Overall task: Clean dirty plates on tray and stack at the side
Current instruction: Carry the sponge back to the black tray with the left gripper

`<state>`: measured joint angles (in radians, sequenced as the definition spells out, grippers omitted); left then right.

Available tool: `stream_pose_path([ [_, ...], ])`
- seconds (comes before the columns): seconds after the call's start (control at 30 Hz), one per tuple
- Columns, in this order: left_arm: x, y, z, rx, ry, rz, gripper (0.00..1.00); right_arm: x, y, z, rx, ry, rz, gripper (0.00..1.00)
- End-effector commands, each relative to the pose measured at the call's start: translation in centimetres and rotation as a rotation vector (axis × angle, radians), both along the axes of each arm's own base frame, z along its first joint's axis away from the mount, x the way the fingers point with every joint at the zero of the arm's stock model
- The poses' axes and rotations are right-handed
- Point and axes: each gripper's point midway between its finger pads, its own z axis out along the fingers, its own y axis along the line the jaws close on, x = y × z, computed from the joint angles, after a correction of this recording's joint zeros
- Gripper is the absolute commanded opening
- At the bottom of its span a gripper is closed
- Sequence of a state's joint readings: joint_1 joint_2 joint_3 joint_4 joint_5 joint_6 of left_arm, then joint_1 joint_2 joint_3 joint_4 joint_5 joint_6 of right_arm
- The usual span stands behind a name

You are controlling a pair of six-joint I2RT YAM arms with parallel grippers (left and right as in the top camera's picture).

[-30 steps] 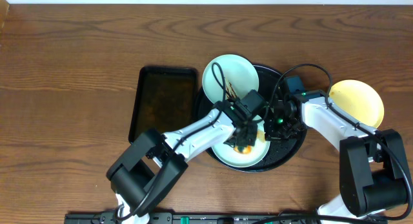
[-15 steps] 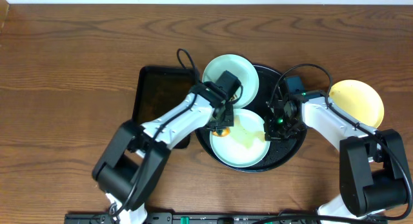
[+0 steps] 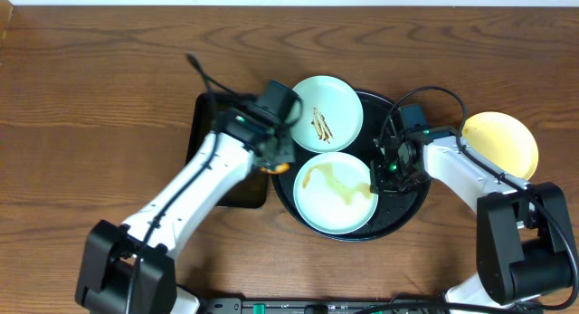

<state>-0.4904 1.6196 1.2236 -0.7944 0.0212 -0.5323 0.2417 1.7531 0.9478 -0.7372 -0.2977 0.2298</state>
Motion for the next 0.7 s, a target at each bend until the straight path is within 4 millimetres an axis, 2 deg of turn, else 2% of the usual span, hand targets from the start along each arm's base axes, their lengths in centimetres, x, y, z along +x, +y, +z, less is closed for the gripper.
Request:
stream_pose_path([
  [0.0, 1.5, 3.7, 0.3, 0.043, -0.020, 0.090, 0.07, -1.0, -0.4, -1.5, -0.059, 0.015, 0.024, 0.15],
  [0.03, 1.8, 4.4, 0.3, 0.043, -0.020, 0.110, 0.08, -1.3, -0.3, -1.6, -0.060, 0.016, 0.032, 0.12],
  [0.07, 2.0, 5.2, 0.3, 0.043, -0.018, 0.135, 0.08, -1.3, -0.1, -1.7, -0.060, 0.015, 0.039, 0.03],
  [0.1, 2.2, 5.8, 0.3, 0.043, -0.017, 0.153, 0.08, -1.4, 0.0, -1.7, -0.060, 0.014, 0.041, 0.01],
  [0.2, 2.5, 7.5, 0.2, 0.035, -0.004, 0.215, 0.08, -1.2, 0.1, -1.7, -0.058, 0.006, 0.045, 0.01],
  [0.37, 2.4, 8.4, 0.1, 0.038, 0.008, 0.237, 0.08, -0.7, -0.7, -1.2, -0.106, -0.019, 0.041, 0.01],
  [0.5, 2.4, 8.4, 0.1, 0.039, 0.010, 0.237, 0.08, 0.8, -1.6, 1.3, -0.157, -0.120, 0.033, 0.01],
  [0.67, 2.4, 8.4, 0.1, 0.039, 0.009, 0.238, 0.08, 2.8, -3.3, 5.8, -0.236, -0.310, 0.003, 0.01],
])
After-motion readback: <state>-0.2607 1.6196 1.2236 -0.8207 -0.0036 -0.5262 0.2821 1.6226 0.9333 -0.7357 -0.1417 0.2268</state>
